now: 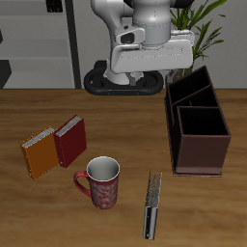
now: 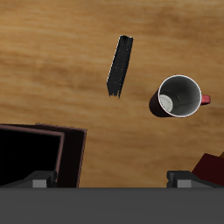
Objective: Place the striped book into the left desk caddy's front compartment and place the red book into the left desk caddy's left compartment and place the orange book into the left desk caddy's back compartment
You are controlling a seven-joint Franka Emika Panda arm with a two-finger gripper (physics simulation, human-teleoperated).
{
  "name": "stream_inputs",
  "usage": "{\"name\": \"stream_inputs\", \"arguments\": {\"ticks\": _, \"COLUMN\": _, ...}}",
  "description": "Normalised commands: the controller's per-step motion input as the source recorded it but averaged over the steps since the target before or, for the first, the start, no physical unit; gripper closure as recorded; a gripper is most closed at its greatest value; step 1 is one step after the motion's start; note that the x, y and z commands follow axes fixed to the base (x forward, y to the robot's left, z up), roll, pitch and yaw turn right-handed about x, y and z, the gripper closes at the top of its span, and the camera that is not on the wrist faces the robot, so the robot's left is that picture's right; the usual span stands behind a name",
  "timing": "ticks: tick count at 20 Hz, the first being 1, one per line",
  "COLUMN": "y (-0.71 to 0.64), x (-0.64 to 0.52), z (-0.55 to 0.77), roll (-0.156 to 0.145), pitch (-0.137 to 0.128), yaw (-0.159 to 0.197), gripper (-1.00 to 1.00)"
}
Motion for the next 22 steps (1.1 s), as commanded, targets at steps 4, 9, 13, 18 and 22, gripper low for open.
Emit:
{"name": "stream_inputs", "arguments": {"ticks": 4, "y": 0.03, "x": 0.41, "z": -0.17, "roll": -0.013, "pitch": 0.002, "yaw": -0.012, "gripper": -1.0}}
{"name": "stream_inputs", "arguments": {"ticks": 9, "y": 0.04, "x": 0.35, "z": -0.06, "roll": 0.003, "pitch": -0.017, "yaw": 0.006, "gripper": -1.0}}
{"name": "stream_inputs", "arguments": {"ticks": 13, "y": 0.03, "x": 0.26, "z": 0.06, "roll": 0.006, "pitch": -0.039, "yaw": -0.002, "gripper": -1.0}}
{"name": "stream_inputs", "arguments": {"ticks": 18, "y": -0.06, "x": 0.34, "z": -0.05, "roll": -0.008, "pitch": -0.02, "yaw": 0.004, "gripper": -1.0}}
{"name": "stream_inputs", "arguments": {"ticks": 22, "y": -0.04, "x": 0.44, "z": -0.15, "roll": -0.048, "pitch": 0.005, "yaw": -0.047, "gripper": -1.0}}
